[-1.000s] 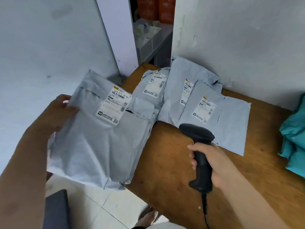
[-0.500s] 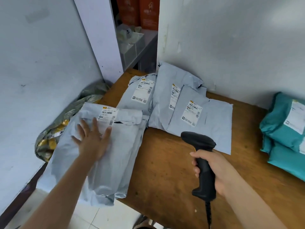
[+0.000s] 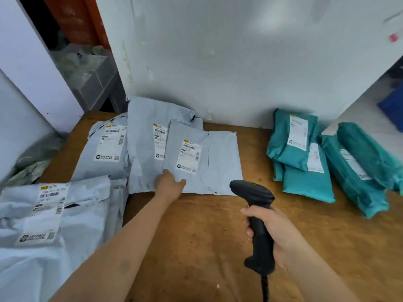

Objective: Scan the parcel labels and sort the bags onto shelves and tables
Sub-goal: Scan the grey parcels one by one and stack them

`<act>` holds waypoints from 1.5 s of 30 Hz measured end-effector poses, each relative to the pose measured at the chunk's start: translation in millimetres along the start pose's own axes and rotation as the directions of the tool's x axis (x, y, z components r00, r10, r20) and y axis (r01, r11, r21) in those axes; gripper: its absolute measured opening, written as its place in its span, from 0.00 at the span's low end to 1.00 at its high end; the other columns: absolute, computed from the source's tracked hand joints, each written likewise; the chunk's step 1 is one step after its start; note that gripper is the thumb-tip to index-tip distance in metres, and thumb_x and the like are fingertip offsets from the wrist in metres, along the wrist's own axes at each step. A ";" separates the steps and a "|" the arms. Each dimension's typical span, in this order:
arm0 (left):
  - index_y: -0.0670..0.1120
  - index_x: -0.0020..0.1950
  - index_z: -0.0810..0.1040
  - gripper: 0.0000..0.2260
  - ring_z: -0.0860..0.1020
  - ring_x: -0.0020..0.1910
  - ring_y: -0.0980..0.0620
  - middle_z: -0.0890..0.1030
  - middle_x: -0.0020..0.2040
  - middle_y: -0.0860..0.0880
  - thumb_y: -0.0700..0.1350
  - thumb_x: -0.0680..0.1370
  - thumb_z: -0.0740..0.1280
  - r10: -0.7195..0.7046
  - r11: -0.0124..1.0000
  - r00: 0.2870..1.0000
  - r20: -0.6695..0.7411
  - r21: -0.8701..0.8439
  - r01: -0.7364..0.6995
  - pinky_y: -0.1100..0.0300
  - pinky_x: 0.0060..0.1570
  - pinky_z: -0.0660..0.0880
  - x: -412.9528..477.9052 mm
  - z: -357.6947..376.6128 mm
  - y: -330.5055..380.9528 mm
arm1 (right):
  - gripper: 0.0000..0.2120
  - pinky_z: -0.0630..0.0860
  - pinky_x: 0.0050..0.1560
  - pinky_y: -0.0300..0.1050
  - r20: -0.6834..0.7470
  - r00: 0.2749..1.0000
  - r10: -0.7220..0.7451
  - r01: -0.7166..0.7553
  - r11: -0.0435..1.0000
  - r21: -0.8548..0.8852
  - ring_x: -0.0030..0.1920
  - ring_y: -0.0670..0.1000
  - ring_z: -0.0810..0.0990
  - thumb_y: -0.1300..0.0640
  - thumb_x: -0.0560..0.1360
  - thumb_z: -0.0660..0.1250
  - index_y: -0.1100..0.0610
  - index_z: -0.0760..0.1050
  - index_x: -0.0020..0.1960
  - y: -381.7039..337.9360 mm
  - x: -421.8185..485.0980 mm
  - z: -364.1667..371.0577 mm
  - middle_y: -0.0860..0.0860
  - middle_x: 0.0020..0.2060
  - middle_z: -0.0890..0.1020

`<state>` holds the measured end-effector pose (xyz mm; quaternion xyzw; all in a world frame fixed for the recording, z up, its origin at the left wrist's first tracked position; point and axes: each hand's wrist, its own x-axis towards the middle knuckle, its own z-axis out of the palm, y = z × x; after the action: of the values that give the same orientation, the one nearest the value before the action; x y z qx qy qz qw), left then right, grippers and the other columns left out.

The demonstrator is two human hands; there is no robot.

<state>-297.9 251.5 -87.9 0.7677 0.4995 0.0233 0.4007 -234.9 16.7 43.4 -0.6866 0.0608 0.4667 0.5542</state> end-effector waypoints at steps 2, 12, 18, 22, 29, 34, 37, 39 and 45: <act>0.33 0.67 0.61 0.36 0.70 0.65 0.37 0.70 0.65 0.35 0.53 0.72 0.73 -0.124 0.991 0.992 -0.031 -0.046 0.122 0.50 0.61 0.70 12.6 11.1 8.1 | 0.06 0.70 0.27 0.42 -0.032 0.999 0.015 -0.014 1.000 0.024 0.23 0.50 0.71 0.64 0.72 0.70 0.62 0.73 0.40 3.6 0.0 -13.6 0.55 0.27 0.76; 0.36 0.72 0.53 0.40 0.68 0.67 0.37 0.67 0.68 0.36 0.44 0.70 0.74 -0.277 0.960 0.952 -0.132 0.003 0.280 0.47 0.64 0.67 35.2 39.9 20.8 | 0.06 0.69 0.25 0.40 -0.082 0.994 0.066 -0.060 0.995 0.074 0.23 0.51 0.71 0.63 0.72 0.70 0.63 0.72 0.41 20.3 -5.4 -52.7 0.55 0.27 0.75; 0.43 0.64 0.68 0.22 0.75 0.60 0.43 0.76 0.60 0.42 0.29 0.72 0.64 -0.119 0.822 0.984 0.131 -0.543 0.172 0.46 0.61 0.74 1.0 47.4 10.1 | 0.06 0.70 0.26 0.41 -0.054 0.997 0.058 -0.052 0.993 0.105 0.24 0.51 0.71 0.64 0.72 0.70 0.63 0.73 0.40 24.5 -5.8 -56.9 0.56 0.27 0.75; 0.41 0.64 0.68 0.26 0.77 0.57 0.46 0.78 0.57 0.46 0.31 0.68 0.69 -0.143 0.851 0.965 0.218 -0.472 0.233 0.55 0.55 0.74 -65.7 60.4 -29.0 | 0.06 0.71 0.26 0.40 -0.005 0.998 0.057 -0.056 0.990 0.127 0.23 0.51 0.72 0.65 0.72 0.70 0.62 0.73 0.45 24.2 1.3 -45.8 0.56 0.28 0.76; 0.46 0.67 0.63 0.28 0.76 0.57 0.51 0.74 0.60 0.52 0.50 0.73 0.72 -0.232 0.918 0.946 0.227 -0.270 0.290 0.58 0.51 0.77 -141.6 59.0 -90.4 | 0.05 0.70 0.25 0.40 0.125 0.974 0.190 -0.195 0.981 0.025 0.23 0.50 0.71 0.65 0.72 0.69 0.62 0.73 0.43 42.1 18.3 -6.0 0.56 0.27 0.75; 0.44 0.54 0.74 0.16 0.79 0.43 0.52 0.80 0.43 0.51 0.54 0.74 0.70 -0.238 0.944 0.968 0.080 -0.215 0.250 0.52 0.45 0.78 -119.0 42.9 -97.3 | 0.04 0.70 0.25 0.39 0.133 0.954 0.268 -0.266 0.963 -0.036 0.23 0.50 0.70 0.64 0.72 0.68 0.62 0.74 0.46 58.0 26.5 21.5 0.55 0.26 0.75; 0.43 0.48 0.75 0.13 0.80 0.42 0.51 0.79 0.41 0.53 0.51 0.74 0.71 -0.198 0.949 0.974 0.107 -0.229 0.217 0.54 0.42 0.78 -105.4 43.2 -95.6 | 0.06 0.69 0.26 0.40 0.116 0.957 0.266 -0.261 0.964 -0.058 0.23 0.50 0.70 0.63 0.72 0.68 0.62 0.75 0.48 62.3 30.9 30.4 0.55 0.26 0.75; 0.43 0.45 0.75 0.10 0.79 0.39 0.53 0.79 0.41 0.52 0.48 0.74 0.72 -0.188 0.953 0.973 0.134 -0.215 0.214 0.59 0.36 0.76 -100.4 44.5 -95.5 | 0.06 0.69 0.26 0.40 0.102 0.959 0.264 -0.258 0.963 -0.074 0.23 0.51 0.69 0.64 0.73 0.67 0.63 0.75 0.49 64.6 32.3 35.1 0.55 0.27 0.75; 0.39 0.45 0.77 0.14 0.81 0.40 0.45 0.82 0.41 0.45 0.49 0.72 0.74 -0.210 0.951 0.969 0.134 -0.202 0.234 0.53 0.39 0.78 -97.3 45.3 -100.3 | 0.11 0.68 0.26 0.40 0.045 0.962 0.270 -0.266 0.960 -0.082 0.22 0.49 0.69 0.64 0.73 0.66 0.68 0.76 0.54 69.1 33.4 41.7 0.55 0.27 0.73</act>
<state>-401.8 166.3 -147.1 0.6586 0.5541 -0.0104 0.5091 -281.8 39.2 -26.9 -0.6789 0.1202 0.5585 0.4612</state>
